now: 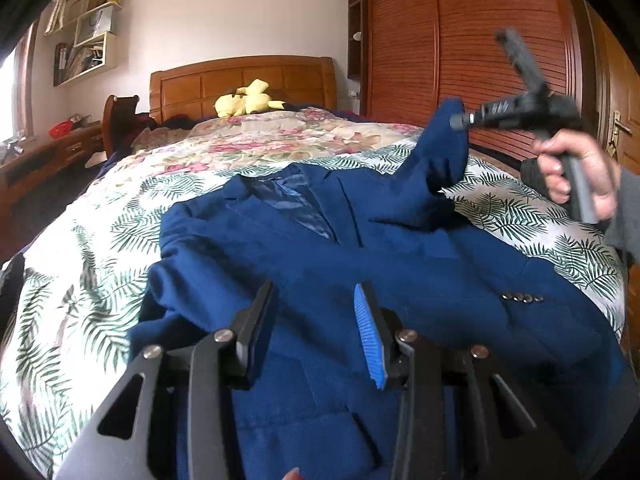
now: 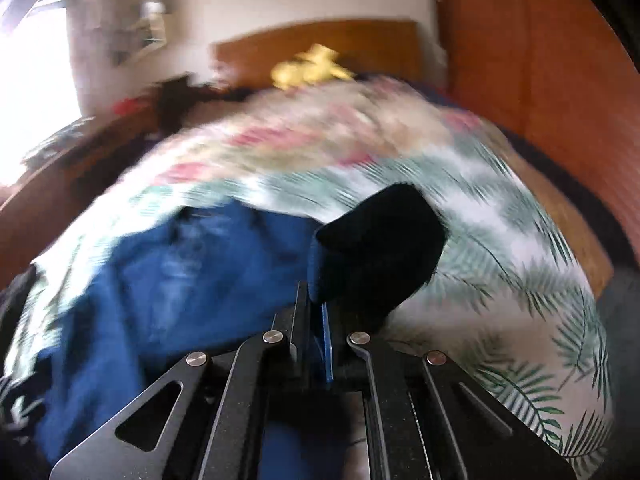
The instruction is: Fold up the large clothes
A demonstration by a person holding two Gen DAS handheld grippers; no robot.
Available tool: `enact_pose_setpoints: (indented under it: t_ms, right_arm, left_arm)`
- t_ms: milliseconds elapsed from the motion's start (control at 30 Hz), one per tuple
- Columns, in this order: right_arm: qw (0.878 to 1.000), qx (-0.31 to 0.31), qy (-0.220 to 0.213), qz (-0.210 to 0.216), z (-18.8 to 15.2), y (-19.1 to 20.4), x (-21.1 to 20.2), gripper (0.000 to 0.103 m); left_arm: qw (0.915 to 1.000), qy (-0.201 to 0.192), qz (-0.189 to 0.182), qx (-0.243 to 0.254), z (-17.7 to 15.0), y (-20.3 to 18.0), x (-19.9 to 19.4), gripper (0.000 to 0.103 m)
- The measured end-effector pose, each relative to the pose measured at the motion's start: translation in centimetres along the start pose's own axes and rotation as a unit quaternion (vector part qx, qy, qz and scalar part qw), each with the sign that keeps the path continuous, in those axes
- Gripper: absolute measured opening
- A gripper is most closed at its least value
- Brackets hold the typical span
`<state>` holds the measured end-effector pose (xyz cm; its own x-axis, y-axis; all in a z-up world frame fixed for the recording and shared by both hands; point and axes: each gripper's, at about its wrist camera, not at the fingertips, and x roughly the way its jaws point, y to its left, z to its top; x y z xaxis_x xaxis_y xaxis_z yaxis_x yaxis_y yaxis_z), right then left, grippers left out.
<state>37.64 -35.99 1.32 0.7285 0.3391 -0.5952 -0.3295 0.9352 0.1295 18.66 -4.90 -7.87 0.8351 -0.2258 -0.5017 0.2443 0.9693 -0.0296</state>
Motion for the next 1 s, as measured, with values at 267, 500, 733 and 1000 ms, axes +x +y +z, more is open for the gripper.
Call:
enact_pose_setpoints:
  t_ms: [267,500,733,1000]
  right_arm:
    - [0.990,-0.075,-0.015,0.119,-0.6,10.7,-6.3,0.002]
    - [0.986,-0.113,0.027,0.123,-3.5,14.5,-8.7,0.021]
    - [0.989,-0.113,0.019,0.090,-6.8,13.2,-11.5,0.055]
    - [0.998,-0.055,0.039,0.001,-11.8,6.9,-10.8,0.055]
  left_arm:
    - [0.9998,0.011,0.008,-0.012,-2.2,0.0,-4.5,0.038]
    - [0.9995,0.014,0.029,-0.002,-3.1,-0.3,-7.5,0.038]
    - [0.9993,0.016,0.031,0.011,-2.1,-1.1,-8.5,0.038]
    - [0.9984,0.021,0.006,0.051,-0.5,-4.6,-7.5,0.038]
